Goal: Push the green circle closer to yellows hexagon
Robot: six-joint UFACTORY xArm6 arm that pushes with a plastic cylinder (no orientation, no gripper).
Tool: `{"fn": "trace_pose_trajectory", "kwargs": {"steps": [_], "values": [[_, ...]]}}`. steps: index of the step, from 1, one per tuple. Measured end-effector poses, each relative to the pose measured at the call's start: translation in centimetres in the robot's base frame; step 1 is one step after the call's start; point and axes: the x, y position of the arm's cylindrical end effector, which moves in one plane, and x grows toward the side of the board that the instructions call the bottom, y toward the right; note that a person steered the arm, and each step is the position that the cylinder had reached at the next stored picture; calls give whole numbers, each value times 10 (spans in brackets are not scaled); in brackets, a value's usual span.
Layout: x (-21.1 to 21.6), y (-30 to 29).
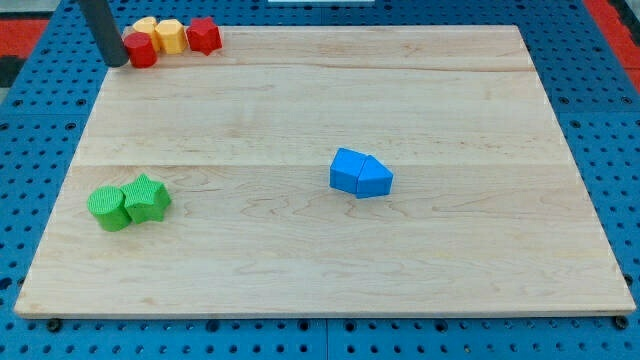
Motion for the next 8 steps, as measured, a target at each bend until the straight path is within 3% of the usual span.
{"fn": "trace_pose_trajectory", "kwargs": {"steps": [1, 2, 5, 6, 8], "values": [[3, 2], [45, 2], [239, 1], [278, 13], [283, 34]]}}
